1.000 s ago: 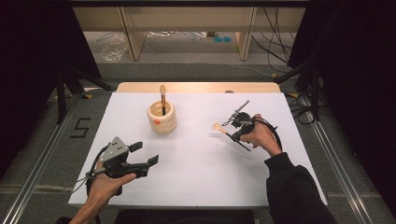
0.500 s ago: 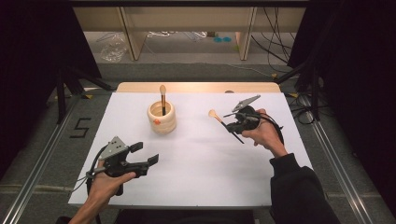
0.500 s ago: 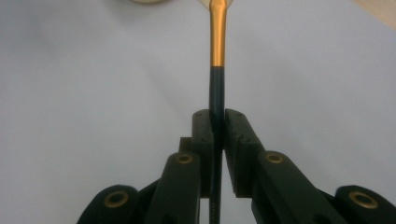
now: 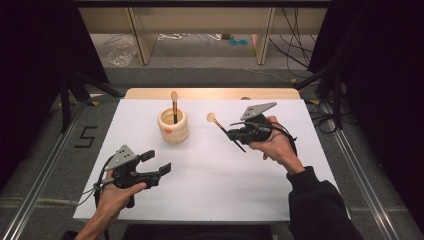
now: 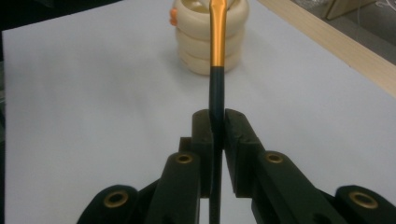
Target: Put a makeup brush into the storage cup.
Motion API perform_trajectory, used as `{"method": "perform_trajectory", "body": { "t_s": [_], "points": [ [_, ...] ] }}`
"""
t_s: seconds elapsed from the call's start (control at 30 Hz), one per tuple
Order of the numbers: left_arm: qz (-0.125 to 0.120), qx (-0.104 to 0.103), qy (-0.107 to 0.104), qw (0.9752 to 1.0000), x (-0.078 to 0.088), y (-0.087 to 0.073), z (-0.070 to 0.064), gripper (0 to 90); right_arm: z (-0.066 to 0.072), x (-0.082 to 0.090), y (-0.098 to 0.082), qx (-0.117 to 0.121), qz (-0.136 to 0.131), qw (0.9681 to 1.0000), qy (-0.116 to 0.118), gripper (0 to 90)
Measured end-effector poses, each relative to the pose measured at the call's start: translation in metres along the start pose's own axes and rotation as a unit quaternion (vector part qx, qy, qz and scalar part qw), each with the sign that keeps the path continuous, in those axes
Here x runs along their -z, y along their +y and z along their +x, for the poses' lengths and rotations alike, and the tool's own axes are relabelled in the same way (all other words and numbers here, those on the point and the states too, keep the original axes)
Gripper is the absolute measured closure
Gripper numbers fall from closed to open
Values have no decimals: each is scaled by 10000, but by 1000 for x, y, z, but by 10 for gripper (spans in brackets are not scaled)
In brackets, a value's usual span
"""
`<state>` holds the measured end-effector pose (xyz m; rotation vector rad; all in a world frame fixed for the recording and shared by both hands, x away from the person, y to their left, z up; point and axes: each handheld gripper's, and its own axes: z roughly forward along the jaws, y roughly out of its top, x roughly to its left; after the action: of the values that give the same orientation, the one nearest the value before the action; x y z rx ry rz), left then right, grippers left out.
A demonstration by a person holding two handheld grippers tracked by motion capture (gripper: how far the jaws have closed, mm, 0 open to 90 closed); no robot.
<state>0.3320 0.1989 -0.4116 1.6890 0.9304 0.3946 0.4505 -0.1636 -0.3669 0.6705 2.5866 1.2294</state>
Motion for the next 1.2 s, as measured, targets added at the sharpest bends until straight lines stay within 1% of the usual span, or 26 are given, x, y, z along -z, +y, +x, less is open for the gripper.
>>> {"method": "perform_trajectory", "body": {
  "t_s": [0.1,0.17,0.2,0.23,0.27,0.3,0.37,0.4,0.5,0.53,0.57,0.6,0.63,0.7,0.8,0.83,0.87,0.9,0.97,1.03,1.1,1.13,1.2],
  "points": [
    [-51,-35,-35,10000,-2,3,-1,222,9,1,5,133,-154,9998,57,836],
    [-74,-56,-35,10000,-3,5,-1,222,15,2,8,149,-200,9996,101,837],
    [-105,-67,-52,9999,-4,6,-1,224,17,1,10,210,-265,9994,109,837],
    [-134,-7,-5,9999,-4,8,-3,225,20,2,11,208,-257,9993,167,837],
    [-147,-114,-50,9998,-5,10,-2,225,23,1,12,246,-318,9990,176,837],
    [-168,-127,-55,9998,-6,12,-2,225,25,2,14,281,-315,9989,223,836],
    [-207,-143,-81,9996,-9,14,-3,227,29,1,16,310,-402,9985,225,837],
    [-210,-148,-81,9996,-10,15,-3,227,30,2,17,335,-397,9983,273,837],
    [-234,-178,-119,9995,-15,18,-5,229,35,1,18,362,-448,9979,303,837],
    [-228,-170,-138,9995,-18,19,-5,229,35,2,18,402,-438,9978,310,836],
    [-242,-139,-121,9995,-19,20,-6,229,36,1,18,388,-445,9976,353,837],
    [-240,-223,-169,9993,-21,21,-6,230,38,1,18,389,-523,9973,342,837],
    [-246,-237,-181,9993,-22,23,-7,232,38,1,19,407,-496,9971,398,837],
    [-291,-235,-197,9991,-24,25,-8,234,41,0,19,423,-571,9965,444,837],
    [-367,-298,-221,9986,-25,31,-10,238,44,-1,20,478,-687,9951,523,837],
    [-405,-263,-228,9986,-25,33,-10,238,45,-1,20,479,-730,9947,545,837],
    [-411,-317,-256,9983,-25,35,-10,240,46,-1,20,474,-762,9943,582,836],
    [-444,-249,-225,9985,-26,36,-12,242,46,-1,20,495,-752,9941,613,836],
    [-450,-367,-282,9979,-27,38,-12,245,48,-1,20,510,-783,9936,634,836],
    [-456,-346,-315,9979,-29,40,-14,252,49,-2,20,527,-787,9933,667,836],
    [-465,-410,-355,9974,-31,41,-16,255,51,-3,20,531,-832,9927,689,837],
    [-473,-353,-366,9976,-32,41,-17,258,51,-3,20,567,-832,9926,685,837],
    [-456,-471,-419,9970,-33,43,-18,269,53,-4,20,572,-851,9921,718,836]
  ]
}}
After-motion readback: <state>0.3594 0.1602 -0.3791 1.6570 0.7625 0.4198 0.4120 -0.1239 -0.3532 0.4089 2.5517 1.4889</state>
